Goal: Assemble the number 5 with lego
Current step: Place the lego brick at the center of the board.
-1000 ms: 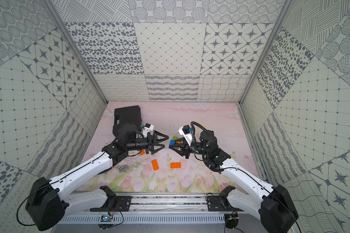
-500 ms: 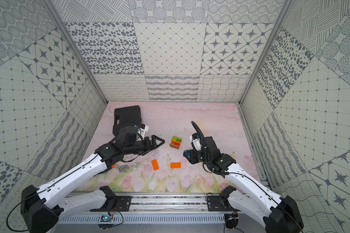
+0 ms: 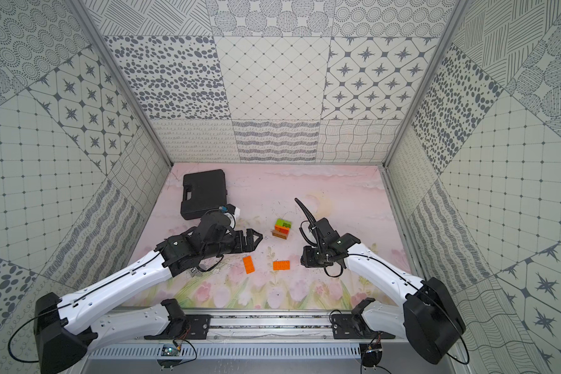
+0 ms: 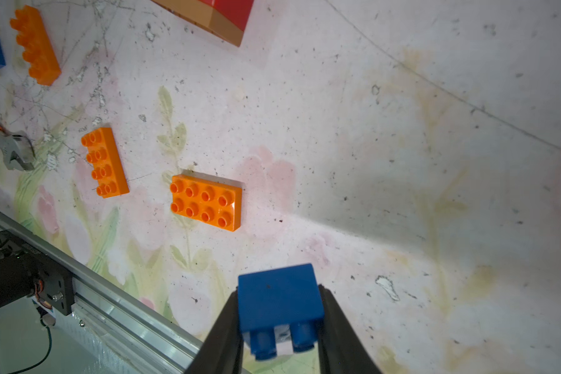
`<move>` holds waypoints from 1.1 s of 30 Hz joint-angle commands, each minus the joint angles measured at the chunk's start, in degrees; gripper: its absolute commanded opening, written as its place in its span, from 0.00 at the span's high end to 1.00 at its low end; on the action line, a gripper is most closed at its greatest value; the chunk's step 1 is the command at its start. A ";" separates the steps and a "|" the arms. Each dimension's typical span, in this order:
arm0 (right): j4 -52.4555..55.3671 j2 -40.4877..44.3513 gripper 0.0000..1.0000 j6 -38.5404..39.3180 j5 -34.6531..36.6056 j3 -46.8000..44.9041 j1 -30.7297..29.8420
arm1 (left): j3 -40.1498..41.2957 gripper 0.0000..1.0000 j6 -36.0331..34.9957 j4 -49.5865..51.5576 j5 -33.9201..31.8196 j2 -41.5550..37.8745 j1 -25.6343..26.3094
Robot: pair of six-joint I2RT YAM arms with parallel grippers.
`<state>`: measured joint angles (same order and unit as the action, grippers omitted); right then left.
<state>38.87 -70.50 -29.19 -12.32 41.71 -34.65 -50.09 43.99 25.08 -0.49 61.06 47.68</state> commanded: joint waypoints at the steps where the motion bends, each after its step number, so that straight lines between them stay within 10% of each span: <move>1: 4.14 -3.83 0.79 0.07 1.57 2.68 -0.82 | 0.21 0.01 -3.59 0.86 -5.43 0.60 0.31; 33: 4.49 -14.12 0.47 -5.59 12.42 5.71 -6.26 | 3.77 0.01 -4.45 -3.34 -7.85 -3.04 0.36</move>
<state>43.97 -86.59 -33.26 -1.78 48.16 -40.53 -46.63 41.41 24.14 -6.59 58.92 47.94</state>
